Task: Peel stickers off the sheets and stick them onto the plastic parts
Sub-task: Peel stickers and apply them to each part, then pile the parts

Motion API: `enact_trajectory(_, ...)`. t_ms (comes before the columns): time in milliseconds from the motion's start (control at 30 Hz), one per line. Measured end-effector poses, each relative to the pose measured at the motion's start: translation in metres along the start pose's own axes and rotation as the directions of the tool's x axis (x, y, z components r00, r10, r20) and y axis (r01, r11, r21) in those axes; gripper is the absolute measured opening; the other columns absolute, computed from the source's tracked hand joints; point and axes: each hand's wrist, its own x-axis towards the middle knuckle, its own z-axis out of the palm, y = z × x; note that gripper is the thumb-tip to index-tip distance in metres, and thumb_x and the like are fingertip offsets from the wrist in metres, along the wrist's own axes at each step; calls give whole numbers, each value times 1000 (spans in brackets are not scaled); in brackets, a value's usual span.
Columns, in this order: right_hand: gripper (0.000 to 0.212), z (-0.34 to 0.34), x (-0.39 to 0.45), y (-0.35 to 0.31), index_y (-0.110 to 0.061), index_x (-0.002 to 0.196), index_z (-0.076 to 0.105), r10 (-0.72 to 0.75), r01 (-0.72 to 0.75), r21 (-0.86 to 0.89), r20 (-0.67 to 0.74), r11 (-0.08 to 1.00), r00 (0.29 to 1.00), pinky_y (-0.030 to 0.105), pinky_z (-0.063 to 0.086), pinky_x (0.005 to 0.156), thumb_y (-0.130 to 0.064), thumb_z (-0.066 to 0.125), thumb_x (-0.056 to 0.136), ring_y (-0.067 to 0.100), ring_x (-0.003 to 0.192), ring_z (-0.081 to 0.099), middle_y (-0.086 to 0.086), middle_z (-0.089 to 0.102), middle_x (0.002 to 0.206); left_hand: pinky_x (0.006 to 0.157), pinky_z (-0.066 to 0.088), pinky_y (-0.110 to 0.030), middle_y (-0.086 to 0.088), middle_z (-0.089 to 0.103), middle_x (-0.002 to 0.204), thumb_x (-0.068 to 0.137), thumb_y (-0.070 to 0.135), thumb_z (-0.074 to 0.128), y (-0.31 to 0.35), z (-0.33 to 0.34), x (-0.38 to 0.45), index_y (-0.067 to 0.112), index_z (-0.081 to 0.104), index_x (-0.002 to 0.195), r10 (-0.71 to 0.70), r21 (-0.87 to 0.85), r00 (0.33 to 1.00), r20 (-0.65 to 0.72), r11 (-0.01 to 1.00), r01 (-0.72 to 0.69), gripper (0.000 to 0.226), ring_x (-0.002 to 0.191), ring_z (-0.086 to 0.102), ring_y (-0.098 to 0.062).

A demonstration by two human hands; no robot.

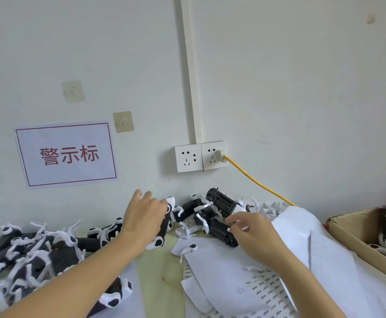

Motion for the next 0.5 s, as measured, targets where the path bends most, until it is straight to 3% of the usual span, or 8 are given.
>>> enact_trajectory(67, 28, 2, 0, 0, -33, 106, 69, -5, 5, -21, 14, 1000, 1000, 7, 45, 58, -15, 50, 95, 7, 82, 67, -12, 67, 95, 73, 34, -31, 1, 70, 90, 101, 34, 55, -3, -10, -1, 20, 58, 99, -206, -218, 977, -53, 957, 190, 14, 88, 62, -24)
enact_trajectory(100, 28, 2, 0, -1, -33, 106, 69, -3, 4, -28, 26, 1000, 1000, 9, 46, 59, -16, 50, 95, 7, 81, 67, -11, 68, 95, 66, 33, -32, -1, 66, 84, 101, 37, 54, -3, -13, -3, 18, 55, 91, -340, -367, 939, -55, 881, 298, 21, 79, 59, -26)
enact_trajectory(200, 30, 4, -2, -4, -34, 106, 69, 14, -11, -51, 69, 999, 997, 20, 54, 67, -16, 48, 95, 13, 82, 69, -7, 70, 96, 60, 31, -36, -6, 51, 68, 99, 34, 58, 6, -12, -14, 12, 43, 70, -636, -751, 758, 145, 429, 503, 39, 71, 46, -32)
enact_trajectory(267, 27, 5, -3, -5, -33, 106, 68, 35, -24, -76, 136, 997, 990, 23, 57, 67, -18, 49, 95, 13, 81, 69, -5, 70, 95, 60, 30, -36, -5, 51, 61, 97, 29, 62, 21, -6, -26, 10, 44, 62, -698, -836, 651, 297, 139, 530, 44, 68, 48, -31)
enact_trajectory(333, 21, 8, -6, -5, -33, 111, 68, 44, -9, -133, 258, 991, 965, 18, 54, 62, -26, 55, 97, 8, 79, 67, -8, 69, 94, 58, 31, -34, -3, 56, 61, 96, 28, 64, 40, 1, -41, 9, 51, 63, -708, -836, 559, 432, -82, 542, 41, 61, 51, -23)
enact_trajectory(400, 27, 13, -9, -10, -34, 121, 64, 51, 31, -206, 378, 978, 924, 19, 54, 75, -40, 61, 95, 4, 91, 64, -10, 66, 107, 62, 37, -34, -5, 63, 67, 96, 30, 64, 60, 12, -55, 6, 59, 72, -664, -799, 512, 545, -227, 556, 34, 65, 56, -20)
enact_trajectory(500, 73, 28, -14, -16, -34, 148, 40, 133, 74, -354, 524, 932, 841, 32, 43, 105, -63, 64, 85, 13, 131, 48, -9, 43, 150, 69, 42, -35, -10, 68, 75, 96, 30, 63, 77, 29, -69, 5, 62, 78, -584, -739, 488, 649, -331, 586, 31, 77, 63, -30)
